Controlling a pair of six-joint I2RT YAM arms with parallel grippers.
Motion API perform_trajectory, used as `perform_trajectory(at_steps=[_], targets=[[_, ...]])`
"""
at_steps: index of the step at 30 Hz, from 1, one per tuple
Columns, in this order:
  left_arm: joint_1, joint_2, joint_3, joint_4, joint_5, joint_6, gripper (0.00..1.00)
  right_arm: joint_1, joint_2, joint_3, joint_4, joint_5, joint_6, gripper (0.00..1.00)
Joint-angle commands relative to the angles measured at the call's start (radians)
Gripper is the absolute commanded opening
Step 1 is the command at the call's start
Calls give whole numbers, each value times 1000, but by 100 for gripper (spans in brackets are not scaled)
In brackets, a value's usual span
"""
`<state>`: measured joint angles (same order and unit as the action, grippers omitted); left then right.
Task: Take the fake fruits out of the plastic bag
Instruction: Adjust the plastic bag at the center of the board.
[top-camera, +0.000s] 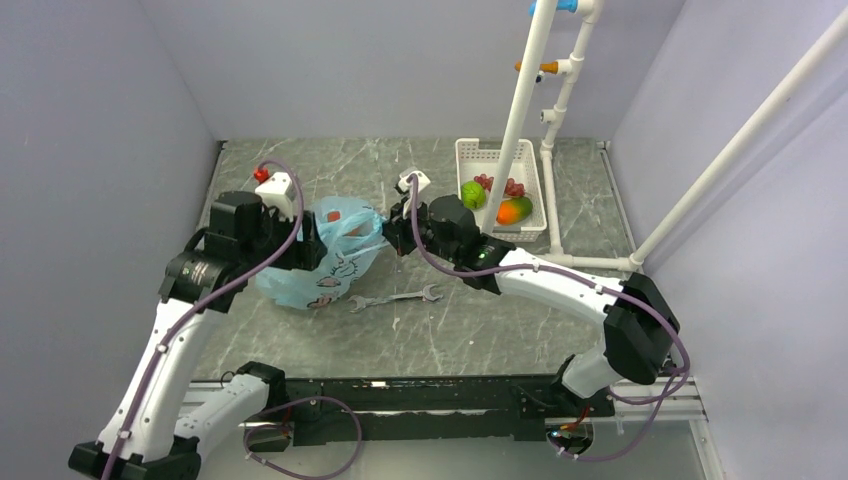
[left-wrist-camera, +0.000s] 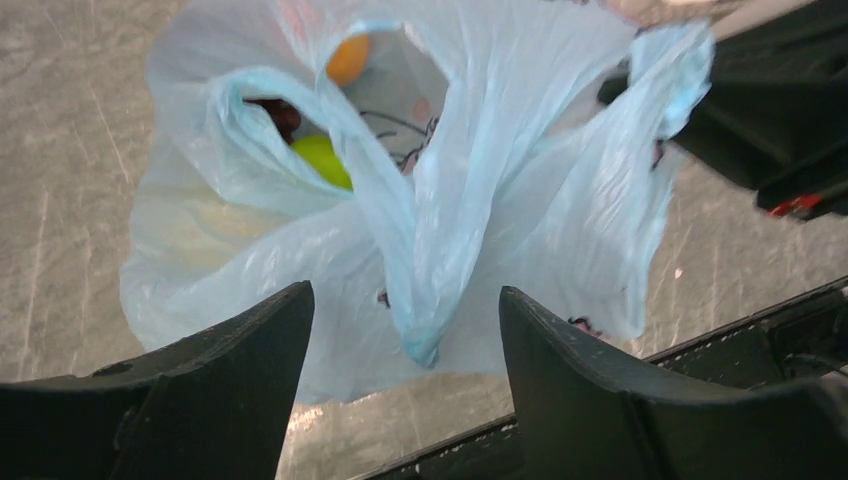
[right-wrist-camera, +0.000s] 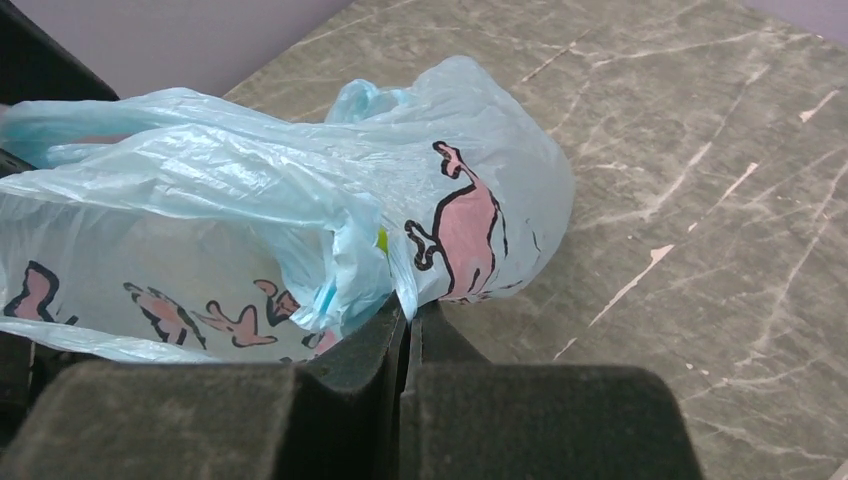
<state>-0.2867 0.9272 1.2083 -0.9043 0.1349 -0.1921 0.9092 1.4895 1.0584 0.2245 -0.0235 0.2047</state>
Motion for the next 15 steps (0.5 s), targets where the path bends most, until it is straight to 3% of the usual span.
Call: perform_trajectory(at_steps=[1,5,7,9,12,15], targets=[[1,-56,-71,47,-27,-12,67,-5,-25,63,11,-151,-61,0],[3,-32,-60,95,-36,-10,46,-6,-20,84,-20,-195,-83,4],[4,-22,-40,110,-47,4,20,-6,-18,99,-42,-219,-90,7],[6,-7,-6,93,-82,8,4,-6,-20,109,-73,-238,-95,11],[7,13,52,68,-70,24,4,-6,-33,107,-108,-214,-90,20],[7,25,87,40,-59,31,4,-6,-37,125,-165,-177,-80,41]])
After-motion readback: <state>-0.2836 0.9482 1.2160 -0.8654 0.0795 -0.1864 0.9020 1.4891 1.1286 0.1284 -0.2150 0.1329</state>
